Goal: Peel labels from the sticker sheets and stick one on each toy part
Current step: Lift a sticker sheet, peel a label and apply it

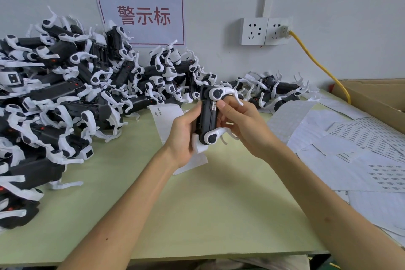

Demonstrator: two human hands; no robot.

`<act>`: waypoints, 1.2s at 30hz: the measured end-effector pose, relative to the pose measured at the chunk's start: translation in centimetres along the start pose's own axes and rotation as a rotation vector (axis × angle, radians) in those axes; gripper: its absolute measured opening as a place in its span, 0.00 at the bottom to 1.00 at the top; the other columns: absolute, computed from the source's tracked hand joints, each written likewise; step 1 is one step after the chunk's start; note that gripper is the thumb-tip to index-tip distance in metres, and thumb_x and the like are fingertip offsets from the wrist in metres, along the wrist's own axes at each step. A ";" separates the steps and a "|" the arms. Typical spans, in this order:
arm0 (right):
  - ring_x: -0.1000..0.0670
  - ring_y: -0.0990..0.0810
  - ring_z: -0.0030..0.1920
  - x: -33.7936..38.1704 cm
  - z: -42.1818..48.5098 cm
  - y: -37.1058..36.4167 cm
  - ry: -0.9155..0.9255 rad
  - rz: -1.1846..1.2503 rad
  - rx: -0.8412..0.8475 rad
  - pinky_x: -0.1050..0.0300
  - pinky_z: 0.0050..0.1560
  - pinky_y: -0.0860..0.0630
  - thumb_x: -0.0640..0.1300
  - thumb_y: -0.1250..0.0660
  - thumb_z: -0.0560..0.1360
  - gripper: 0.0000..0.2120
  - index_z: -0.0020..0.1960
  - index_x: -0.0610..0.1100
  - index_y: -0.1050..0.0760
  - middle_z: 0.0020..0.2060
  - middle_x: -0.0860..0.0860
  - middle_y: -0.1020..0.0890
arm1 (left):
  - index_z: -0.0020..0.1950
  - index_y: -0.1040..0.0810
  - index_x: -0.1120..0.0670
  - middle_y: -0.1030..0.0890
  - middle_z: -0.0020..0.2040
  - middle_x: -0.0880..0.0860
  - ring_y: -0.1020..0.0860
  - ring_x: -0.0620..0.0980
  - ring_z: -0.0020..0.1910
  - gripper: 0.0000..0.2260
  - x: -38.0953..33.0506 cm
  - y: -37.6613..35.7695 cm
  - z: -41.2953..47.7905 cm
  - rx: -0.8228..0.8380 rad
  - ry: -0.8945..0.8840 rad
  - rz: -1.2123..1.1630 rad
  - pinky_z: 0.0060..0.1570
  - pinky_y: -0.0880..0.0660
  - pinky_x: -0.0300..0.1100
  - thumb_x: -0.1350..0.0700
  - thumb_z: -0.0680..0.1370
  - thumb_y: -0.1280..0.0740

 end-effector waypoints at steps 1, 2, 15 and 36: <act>0.51 0.25 0.34 0.0 0.0 0.0 -0.007 0.012 -0.002 0.60 0.40 0.27 0.49 0.34 0.78 0.14 0.40 0.40 0.29 0.31 0.50 0.25 | 0.49 0.11 0.47 0.14 0.48 0.48 0.16 0.44 0.47 0.22 -0.1 -0.1 -0.1 0.000 -0.003 -0.001 0.49 0.21 0.38 0.46 0.85 0.46; 0.50 0.25 0.34 0.0 0.0 0.0 -0.013 0.019 -0.002 0.59 0.40 0.27 0.49 0.34 0.78 0.14 0.40 0.40 0.29 0.31 0.50 0.25 | 0.50 0.11 0.47 0.14 0.48 0.48 0.16 0.44 0.47 0.22 -0.2 -0.1 -0.1 0.007 -0.009 -0.004 0.49 0.20 0.38 0.46 0.85 0.46; 0.55 0.26 0.28 0.3 -0.1 0.3 0.043 -0.045 -0.028 0.71 0.29 0.32 0.42 0.29 0.78 0.12 0.39 0.43 0.28 0.31 0.49 0.23 | 0.54 0.12 0.46 0.14 0.56 0.49 0.16 0.46 0.55 0.21 -0.1 -0.4 -0.2 0.007 -0.004 0.000 0.58 0.23 0.43 0.44 0.85 0.45; 0.45 0.20 0.55 2.0 -0.4 3.0 -0.033 -0.301 0.245 0.55 0.48 0.24 0.39 0.31 0.72 0.19 0.63 0.44 0.20 0.61 0.46 0.18 | 0.58 0.19 0.55 0.16 0.47 0.51 0.21 0.48 0.42 0.17 1.4 -1.5 -0.7 0.162 0.256 0.175 0.37 0.26 0.41 0.46 0.83 0.40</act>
Point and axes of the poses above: each hand's wrist, its own z-axis towards the middle knuckle, its own y-axis out of the back of the hand, x = y × z, the point moved 7 cm from there along z, towards the middle knuckle
